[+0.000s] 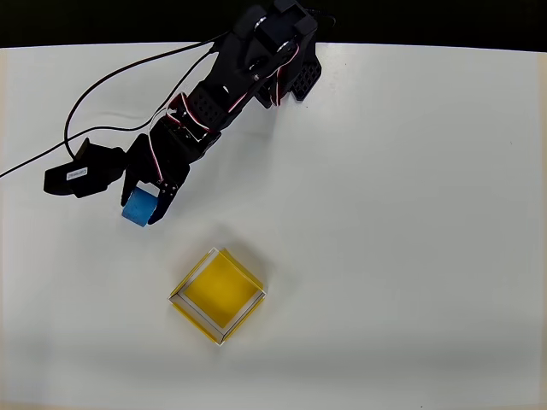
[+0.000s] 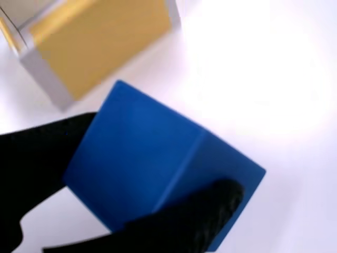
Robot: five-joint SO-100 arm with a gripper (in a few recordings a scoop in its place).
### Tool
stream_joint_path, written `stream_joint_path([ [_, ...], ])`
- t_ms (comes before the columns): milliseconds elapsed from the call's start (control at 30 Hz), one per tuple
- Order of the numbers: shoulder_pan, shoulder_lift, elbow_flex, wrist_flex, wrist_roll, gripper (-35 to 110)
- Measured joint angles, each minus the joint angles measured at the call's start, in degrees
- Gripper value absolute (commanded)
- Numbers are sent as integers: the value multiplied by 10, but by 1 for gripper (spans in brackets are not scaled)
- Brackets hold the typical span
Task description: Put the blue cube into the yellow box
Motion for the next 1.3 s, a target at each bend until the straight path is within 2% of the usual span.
stream_joint_path([
  [267,-113,10,-25,-71,-11,16],
  [567,-192,-32,-121,-115,-16,16],
  [867,-212,-134,-202,-120,25,17],
  [1300,-230,-218,-227,-116,133,16],
])
